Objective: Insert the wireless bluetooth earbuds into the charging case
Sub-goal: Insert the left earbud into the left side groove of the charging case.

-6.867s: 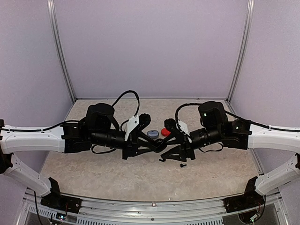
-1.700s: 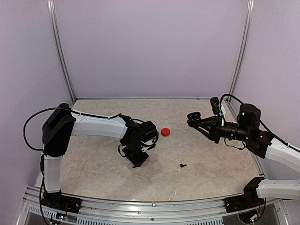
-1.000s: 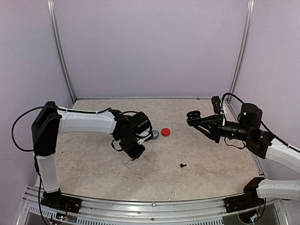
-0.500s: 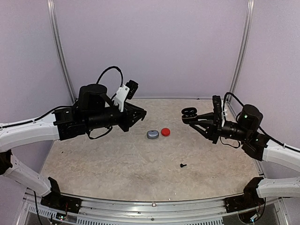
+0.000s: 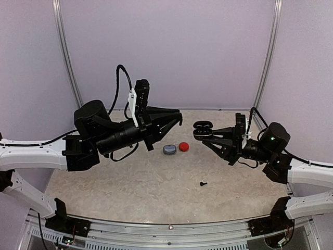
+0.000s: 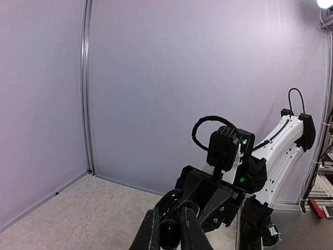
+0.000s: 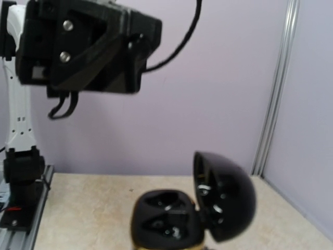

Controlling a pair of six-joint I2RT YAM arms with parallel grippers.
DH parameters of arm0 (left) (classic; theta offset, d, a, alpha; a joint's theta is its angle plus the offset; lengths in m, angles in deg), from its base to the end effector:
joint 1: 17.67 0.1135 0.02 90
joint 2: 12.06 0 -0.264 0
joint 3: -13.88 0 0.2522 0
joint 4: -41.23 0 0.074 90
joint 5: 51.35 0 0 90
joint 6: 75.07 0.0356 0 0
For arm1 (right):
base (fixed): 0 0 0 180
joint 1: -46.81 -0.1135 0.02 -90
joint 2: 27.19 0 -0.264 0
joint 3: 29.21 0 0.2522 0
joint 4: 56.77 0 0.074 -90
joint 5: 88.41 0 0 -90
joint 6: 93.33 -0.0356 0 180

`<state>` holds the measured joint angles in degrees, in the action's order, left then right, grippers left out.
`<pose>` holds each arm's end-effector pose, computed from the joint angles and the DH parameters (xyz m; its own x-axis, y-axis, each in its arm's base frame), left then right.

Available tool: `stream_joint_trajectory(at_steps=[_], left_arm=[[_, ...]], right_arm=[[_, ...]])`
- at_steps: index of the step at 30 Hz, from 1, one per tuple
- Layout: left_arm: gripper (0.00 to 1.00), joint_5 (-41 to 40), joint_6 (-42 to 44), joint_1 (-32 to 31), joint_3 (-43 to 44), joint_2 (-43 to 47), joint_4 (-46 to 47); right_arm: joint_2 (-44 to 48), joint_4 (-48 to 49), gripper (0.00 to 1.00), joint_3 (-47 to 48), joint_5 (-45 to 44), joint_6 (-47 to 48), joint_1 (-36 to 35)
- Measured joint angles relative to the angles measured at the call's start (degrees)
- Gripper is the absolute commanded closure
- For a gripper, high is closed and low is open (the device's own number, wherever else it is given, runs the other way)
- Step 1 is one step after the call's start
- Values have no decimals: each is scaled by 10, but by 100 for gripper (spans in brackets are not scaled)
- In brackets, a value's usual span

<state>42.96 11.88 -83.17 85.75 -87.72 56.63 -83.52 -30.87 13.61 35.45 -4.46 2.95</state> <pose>0.1276 -0.2864 0.3746 0.0334 -0.2013 -0.9790 0.9410 0.3363 -0.0370 0.1449 0.1667 0.2965 0.1356 0.1530 -0.9789 -0.9706 0.2187 -0.1003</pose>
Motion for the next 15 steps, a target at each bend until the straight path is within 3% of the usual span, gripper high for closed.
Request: stream_joint_trajectory(at_steps=[15], left_arm=[[90, 13, 12, -22, 1, -49, 66]], right_arm=[[-11, 52, 100, 0, -33, 28, -35]])
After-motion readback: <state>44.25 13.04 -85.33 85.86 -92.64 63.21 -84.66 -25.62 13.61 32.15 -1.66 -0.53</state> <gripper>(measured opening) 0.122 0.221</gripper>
